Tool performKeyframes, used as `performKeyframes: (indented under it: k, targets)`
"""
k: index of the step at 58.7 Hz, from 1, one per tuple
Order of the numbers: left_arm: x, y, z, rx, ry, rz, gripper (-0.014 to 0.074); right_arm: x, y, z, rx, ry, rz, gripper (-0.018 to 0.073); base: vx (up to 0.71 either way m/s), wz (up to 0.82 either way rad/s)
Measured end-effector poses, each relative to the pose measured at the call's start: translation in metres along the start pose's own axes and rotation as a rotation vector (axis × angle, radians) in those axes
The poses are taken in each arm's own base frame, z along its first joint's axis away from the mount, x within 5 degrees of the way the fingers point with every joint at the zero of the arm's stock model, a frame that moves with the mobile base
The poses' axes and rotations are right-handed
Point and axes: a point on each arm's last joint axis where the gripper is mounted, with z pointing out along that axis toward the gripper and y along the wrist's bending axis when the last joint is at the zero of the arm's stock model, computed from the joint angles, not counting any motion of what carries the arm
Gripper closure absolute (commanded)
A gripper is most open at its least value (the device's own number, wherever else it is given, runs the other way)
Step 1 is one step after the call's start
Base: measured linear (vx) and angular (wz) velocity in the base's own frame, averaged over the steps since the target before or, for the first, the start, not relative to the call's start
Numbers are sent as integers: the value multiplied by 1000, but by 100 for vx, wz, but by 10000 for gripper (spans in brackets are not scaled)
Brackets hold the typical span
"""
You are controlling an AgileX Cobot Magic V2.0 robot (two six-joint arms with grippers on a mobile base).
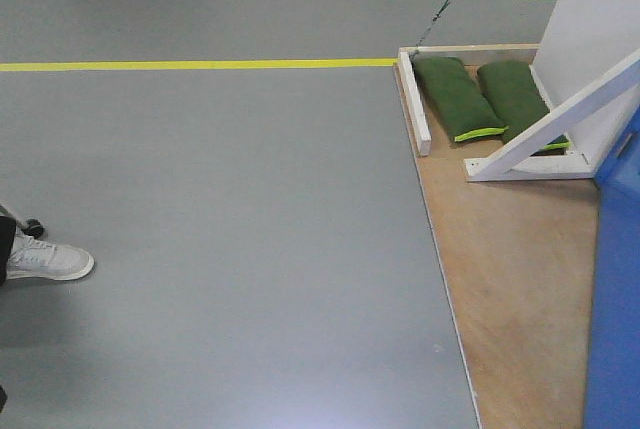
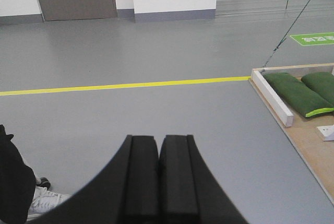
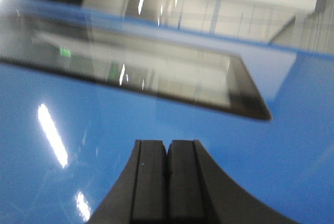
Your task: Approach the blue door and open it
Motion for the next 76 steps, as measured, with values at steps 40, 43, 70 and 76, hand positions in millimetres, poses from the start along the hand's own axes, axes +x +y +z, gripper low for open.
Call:
performKeyframes:
  k: [40, 43, 70, 76]
  targets:
    - [0, 0, 0, 0, 0, 0, 524, 69, 16, 50, -73, 249, 27, 547, 0, 0]
    - [0, 0, 0, 0, 0, 0, 524, 75, 17, 55, -78, 263, 32, 547, 0, -1]
    - [0, 0, 0, 0, 0, 0, 524, 143, 25, 90, -128, 478, 76, 547, 0, -2]
    - [0, 0, 0, 0, 0, 0, 524, 159, 29, 92, -140, 541, 70, 547, 0, 0]
